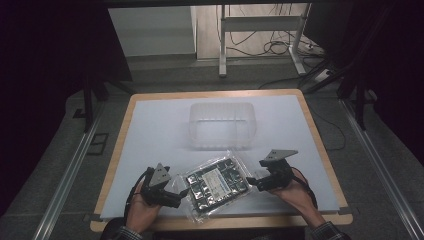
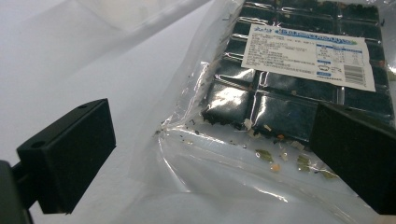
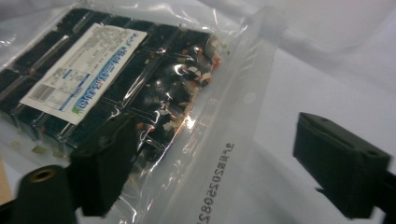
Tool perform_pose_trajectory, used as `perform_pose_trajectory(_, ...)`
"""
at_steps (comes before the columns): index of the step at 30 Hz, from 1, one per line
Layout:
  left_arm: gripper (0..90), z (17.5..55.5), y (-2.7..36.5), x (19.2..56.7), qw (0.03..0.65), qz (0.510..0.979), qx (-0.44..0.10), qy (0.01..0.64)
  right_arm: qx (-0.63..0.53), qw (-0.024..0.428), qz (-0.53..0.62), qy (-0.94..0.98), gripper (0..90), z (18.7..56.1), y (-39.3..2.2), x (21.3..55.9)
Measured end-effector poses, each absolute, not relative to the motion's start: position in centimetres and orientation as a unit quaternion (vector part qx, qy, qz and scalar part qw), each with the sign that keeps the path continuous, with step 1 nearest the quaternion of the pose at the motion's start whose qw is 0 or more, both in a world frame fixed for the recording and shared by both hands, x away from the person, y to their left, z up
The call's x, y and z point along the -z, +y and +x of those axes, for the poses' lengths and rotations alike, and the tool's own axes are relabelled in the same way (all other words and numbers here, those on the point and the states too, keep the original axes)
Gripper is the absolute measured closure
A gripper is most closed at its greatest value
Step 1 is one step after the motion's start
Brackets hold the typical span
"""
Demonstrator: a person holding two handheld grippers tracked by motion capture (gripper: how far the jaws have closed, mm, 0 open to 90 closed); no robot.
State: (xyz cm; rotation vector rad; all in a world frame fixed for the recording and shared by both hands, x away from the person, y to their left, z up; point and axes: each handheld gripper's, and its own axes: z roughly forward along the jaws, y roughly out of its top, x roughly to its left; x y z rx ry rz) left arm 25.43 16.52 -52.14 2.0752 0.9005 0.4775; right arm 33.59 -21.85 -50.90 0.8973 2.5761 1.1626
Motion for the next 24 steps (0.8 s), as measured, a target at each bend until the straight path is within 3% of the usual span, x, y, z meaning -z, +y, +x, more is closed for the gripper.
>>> perform_pose_trajectory(10, 0.1, 25.5, 16.2, 52.3, 0.388, 0.833, -0.192, 0.345, -0.368, 0.069, 0.303, 0.876, 41.8, 34.4, -20.6, 52.0)
perform_pose_trajectory(13, 0.2, 25.5, 16.1, 52.4, 0.384, 0.836, -0.193, 0.341, -0.371, 0.078, 0.288, 0.88, 54.0, 34.0, -20.2, 51.7)
perform_pose_trajectory(21, 0.2, 25.4, 15.9, 52.4, 0.379, 0.839, -0.195, 0.338, -0.36, 0.061, 0.29, 0.885, 67.5, 33.9, -20.0, 52.0)
perform_pose_trajectory(24, 0.2, 25.4, 15.8, 52.4, 0.377, 0.841, -0.197, 0.336, -0.359, 0.057, 0.306, 0.88, 82.2, 34.0, -20.1, 52.0)
